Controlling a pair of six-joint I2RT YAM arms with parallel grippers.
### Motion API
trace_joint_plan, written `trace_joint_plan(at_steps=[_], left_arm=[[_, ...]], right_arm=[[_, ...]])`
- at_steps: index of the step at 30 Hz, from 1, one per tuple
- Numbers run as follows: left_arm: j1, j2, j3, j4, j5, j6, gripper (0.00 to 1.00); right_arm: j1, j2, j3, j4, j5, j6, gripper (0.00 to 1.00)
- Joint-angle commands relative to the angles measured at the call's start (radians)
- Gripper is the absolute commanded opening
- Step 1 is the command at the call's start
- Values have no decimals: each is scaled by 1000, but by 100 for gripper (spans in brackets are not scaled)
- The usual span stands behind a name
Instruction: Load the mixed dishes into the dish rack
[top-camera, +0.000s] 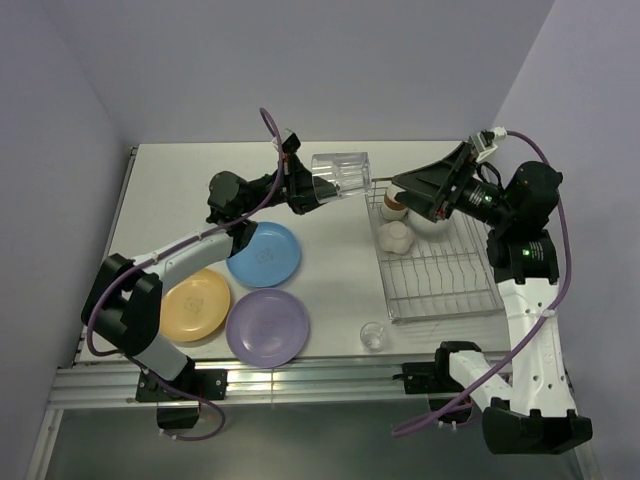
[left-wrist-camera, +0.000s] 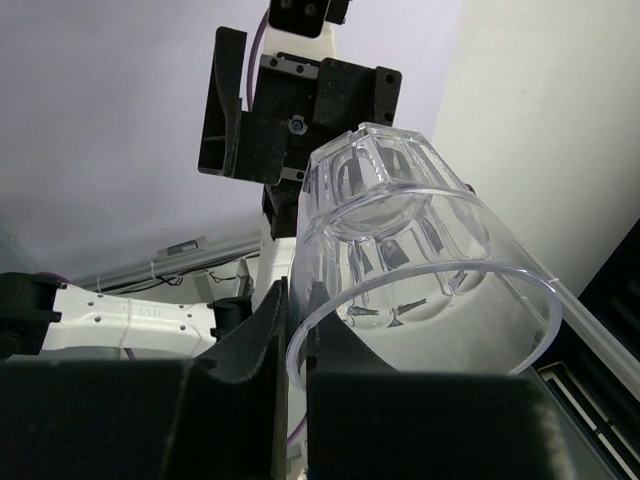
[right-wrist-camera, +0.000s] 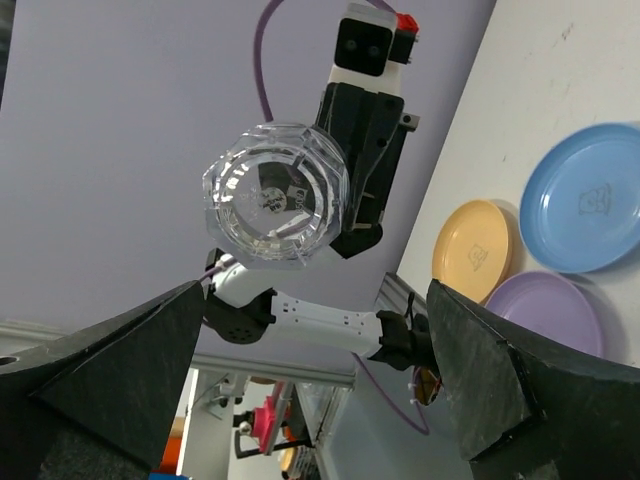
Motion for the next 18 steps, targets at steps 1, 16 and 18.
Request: trace_joint_plan(at_steps=[1,16,18], left_arm=[[0,5,28,113,-4,-148,0],[-12,28,35,95,6,-157,0],[-12,30,29,96,6,-163,0]], right_arm=[[27,27,54,68,-7,2,100],[278,227,216,126,89,14,97],[279,247,227,123,75,18,84]])
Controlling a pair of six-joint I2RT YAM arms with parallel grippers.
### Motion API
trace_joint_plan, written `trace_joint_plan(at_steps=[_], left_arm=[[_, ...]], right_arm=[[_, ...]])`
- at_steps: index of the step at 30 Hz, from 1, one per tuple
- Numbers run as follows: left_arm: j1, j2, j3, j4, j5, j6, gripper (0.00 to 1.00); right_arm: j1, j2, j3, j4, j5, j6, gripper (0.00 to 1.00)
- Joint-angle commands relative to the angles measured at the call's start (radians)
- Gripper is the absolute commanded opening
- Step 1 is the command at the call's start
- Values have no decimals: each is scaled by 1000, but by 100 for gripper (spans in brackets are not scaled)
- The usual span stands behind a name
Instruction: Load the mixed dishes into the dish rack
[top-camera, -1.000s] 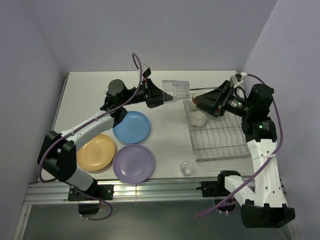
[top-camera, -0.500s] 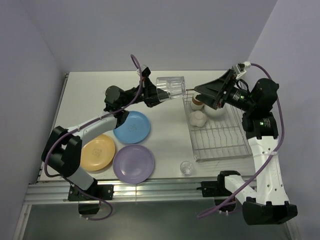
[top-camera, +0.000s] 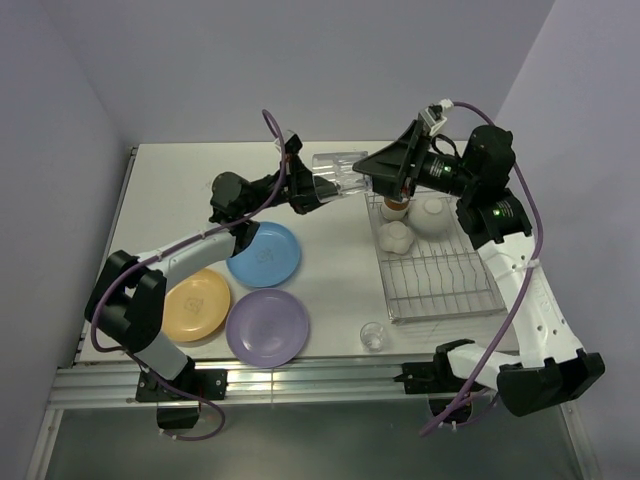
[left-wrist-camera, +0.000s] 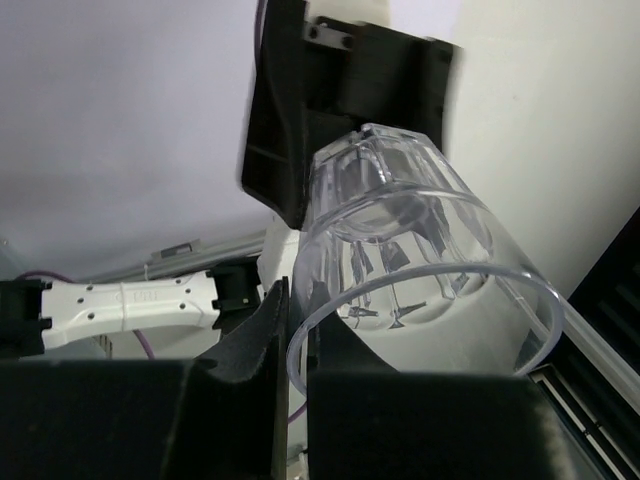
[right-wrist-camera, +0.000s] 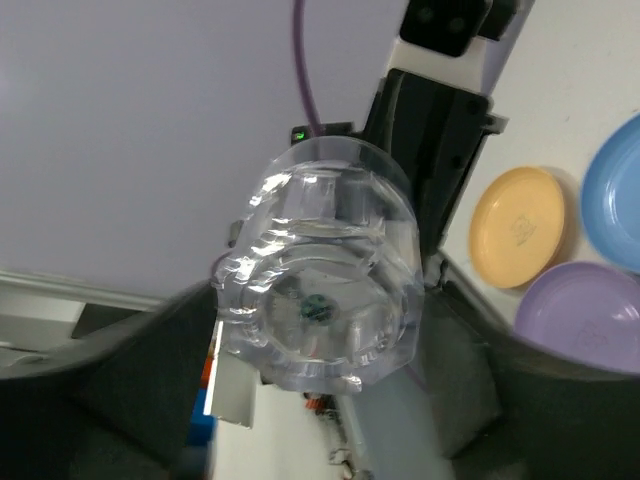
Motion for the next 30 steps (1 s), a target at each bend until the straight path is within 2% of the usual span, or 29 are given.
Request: trace_joint_plan(at_steps=[1,2,3,4,5,6,10,13,14,16,17,18,20,25,30], left_arm=[[-10,3,27,76,2,-143,0],[-10,3,26,77,1,-145,0],[-10,3,20,79,-2,-149,3],[-8,-2,14,79,-5,-151,40],[-4,-7,-2,67,-10,-151,94],[-1,-13,-11,51,-11,-143,99],[30,-77,-77,-85,-17,-86,99],[62,-106,-118,-229,7,4,99],[74,-109,-91,-299,22,57,99],[81,-105,-18,-671,59,316,99],[79,-94,115,-857,49,577,99],[81,-62,191,-1220,-15,718,99],[79,-31,378,-1477,-112,975,99],[55,-42,432,-1575,-218,1096,96],[-25,-25,477,-1681,-298,1271,93]], right_arm=[[14,23,73,54,4,-3,42],[12,24,74,37,12,-15,5],[11,26,79,-3,16,-26,0],[11,26,87,-21,18,-38,0],[11,20,96,-96,56,-80,0],[4,17,101,-138,85,-104,0],[-100,-5,111,-310,189,-196,0],[-262,-14,156,-460,272,-291,0],[-329,4,182,-568,300,-375,0],[-368,33,280,-693,487,-497,0],[-385,53,297,-765,553,-522,0],[-388,58,312,-791,690,-541,0],[-391,69,308,-827,789,-582,0],[-393,106,234,-862,1074,-630,0],[-399,139,57,-774,1101,-636,0]])
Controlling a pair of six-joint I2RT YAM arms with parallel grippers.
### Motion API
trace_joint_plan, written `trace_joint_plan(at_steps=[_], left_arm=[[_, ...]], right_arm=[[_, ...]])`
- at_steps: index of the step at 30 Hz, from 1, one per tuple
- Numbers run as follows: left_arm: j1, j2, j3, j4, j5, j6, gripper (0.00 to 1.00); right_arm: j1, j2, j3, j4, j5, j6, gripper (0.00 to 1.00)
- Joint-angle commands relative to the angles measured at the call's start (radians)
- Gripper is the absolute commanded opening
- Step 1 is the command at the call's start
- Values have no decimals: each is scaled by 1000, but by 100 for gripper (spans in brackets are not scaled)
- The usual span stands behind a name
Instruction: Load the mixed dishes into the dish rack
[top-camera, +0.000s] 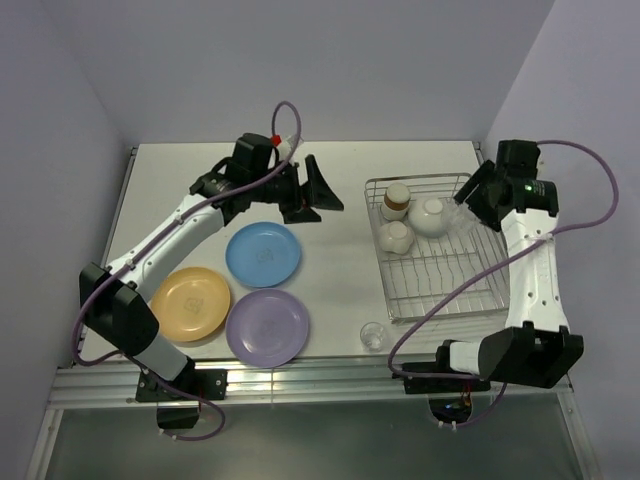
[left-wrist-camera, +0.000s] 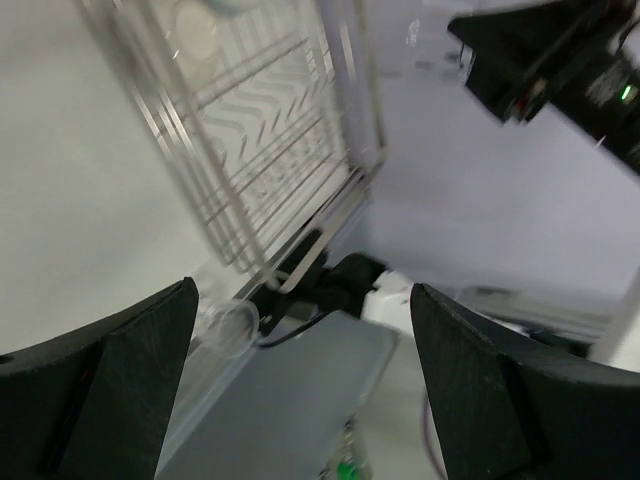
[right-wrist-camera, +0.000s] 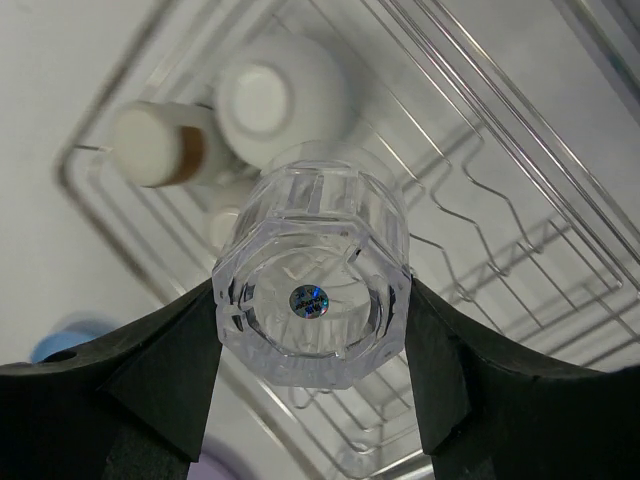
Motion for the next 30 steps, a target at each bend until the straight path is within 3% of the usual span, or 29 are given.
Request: trace_joint_plan(at_steps=[1,12,30], left_arm=[[-69,7,45,-180,-81,231,92],[-222,35,-15,-303,-151,491,87],[-348,178,37,-349,-173,541,84]], right_arm=[[-7,20,-110,65,121,-40,0],[-22,131,-188,225,157,-89,0],[-44,345,-155,321,167,-78,0]])
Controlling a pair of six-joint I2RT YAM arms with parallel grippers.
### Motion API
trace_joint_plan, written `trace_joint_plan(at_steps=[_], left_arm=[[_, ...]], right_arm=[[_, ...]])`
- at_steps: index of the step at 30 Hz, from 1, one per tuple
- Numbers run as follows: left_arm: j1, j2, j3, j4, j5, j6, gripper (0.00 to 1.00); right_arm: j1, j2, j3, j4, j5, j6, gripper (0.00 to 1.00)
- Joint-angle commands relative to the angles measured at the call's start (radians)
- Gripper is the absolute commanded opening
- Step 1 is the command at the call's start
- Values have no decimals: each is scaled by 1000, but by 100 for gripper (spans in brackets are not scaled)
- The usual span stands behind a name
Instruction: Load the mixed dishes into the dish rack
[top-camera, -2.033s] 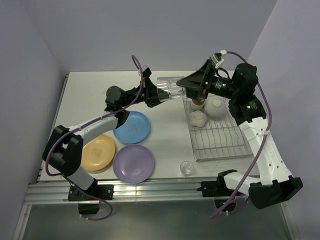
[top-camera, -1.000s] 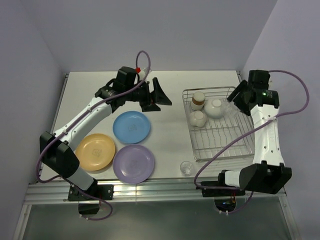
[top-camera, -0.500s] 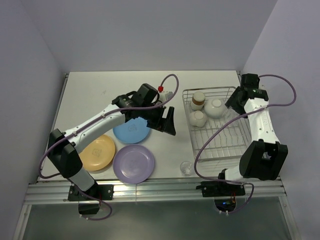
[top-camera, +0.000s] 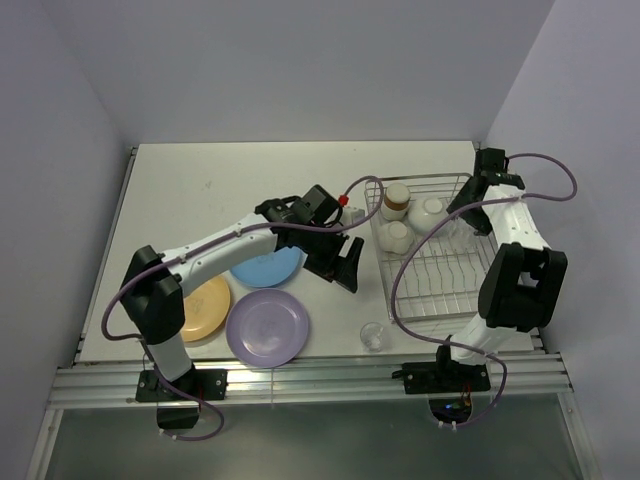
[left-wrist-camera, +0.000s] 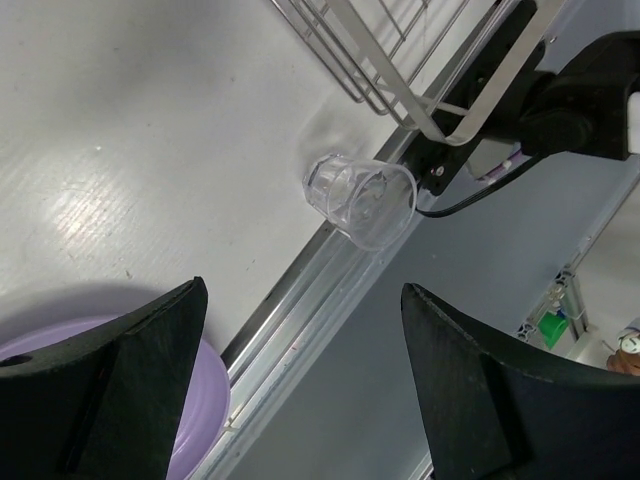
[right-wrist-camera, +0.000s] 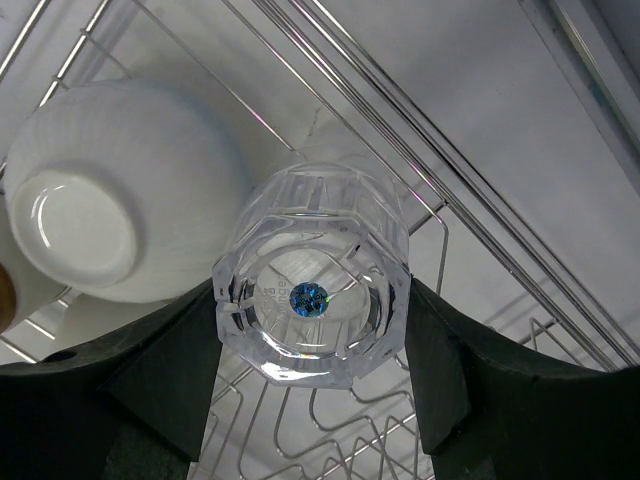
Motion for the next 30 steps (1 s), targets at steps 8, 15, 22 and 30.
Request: trace_joint_plan(at_steps=[8,15,22,30], left_arm=[[-98,108,25,-20,1,48,84],[-139,192,84,-36,21,73,84],[-165,226,71,-46,28,77,83],[-193,232,-26,31,-10,39,82]], right_arm=[[-10,62,0,114,-16,-6,9],[-9,-5,-35,106,-42,6,75],[-7,-199,-72,28,-77,45,79],[-2,-447,-81,-49,-126,68,79]])
